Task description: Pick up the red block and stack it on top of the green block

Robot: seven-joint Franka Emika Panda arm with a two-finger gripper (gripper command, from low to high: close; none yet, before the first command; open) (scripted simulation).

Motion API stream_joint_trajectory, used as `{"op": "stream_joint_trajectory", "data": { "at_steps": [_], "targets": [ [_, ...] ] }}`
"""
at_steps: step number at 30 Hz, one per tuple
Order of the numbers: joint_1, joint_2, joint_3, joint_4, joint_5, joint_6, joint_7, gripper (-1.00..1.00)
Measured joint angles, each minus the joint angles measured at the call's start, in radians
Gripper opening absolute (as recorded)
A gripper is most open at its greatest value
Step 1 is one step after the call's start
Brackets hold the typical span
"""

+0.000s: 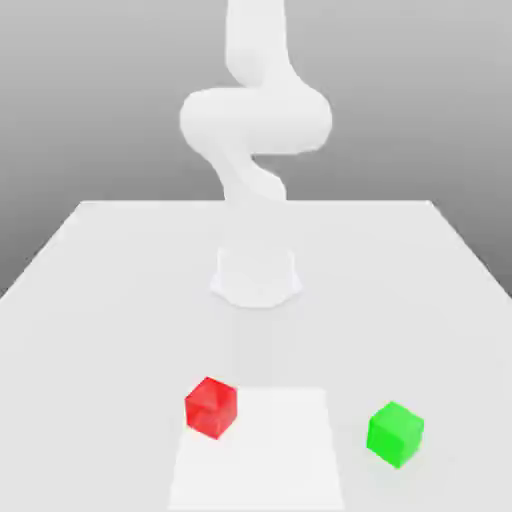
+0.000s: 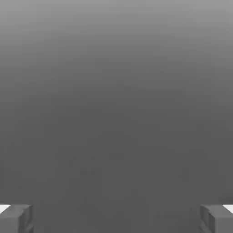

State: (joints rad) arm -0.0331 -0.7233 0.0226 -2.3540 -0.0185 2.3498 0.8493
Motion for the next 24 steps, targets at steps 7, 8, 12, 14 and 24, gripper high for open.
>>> {"op": "stream_joint_trajectory", "data": {
  "at_steps": [7,8,12,14,24],
  "targets": [
    [-0.096,0.257,0.045,-0.17,-0.054,0.16,0.157,0.0],
    [-0.108,0.294,0.047,-0.193,-0.059,0.183,0.177,0.0],
    [-0.15,0.444,0.048,-0.292,-0.07,0.277,0.254,0.0],
    [-0.164,0.525,0.043,-0.344,-0.064,0.329,0.286,0.0],
    [-0.17,0.882,0.014,-0.437,-0.004,0.603,0.33,0.0]
  ]
}}
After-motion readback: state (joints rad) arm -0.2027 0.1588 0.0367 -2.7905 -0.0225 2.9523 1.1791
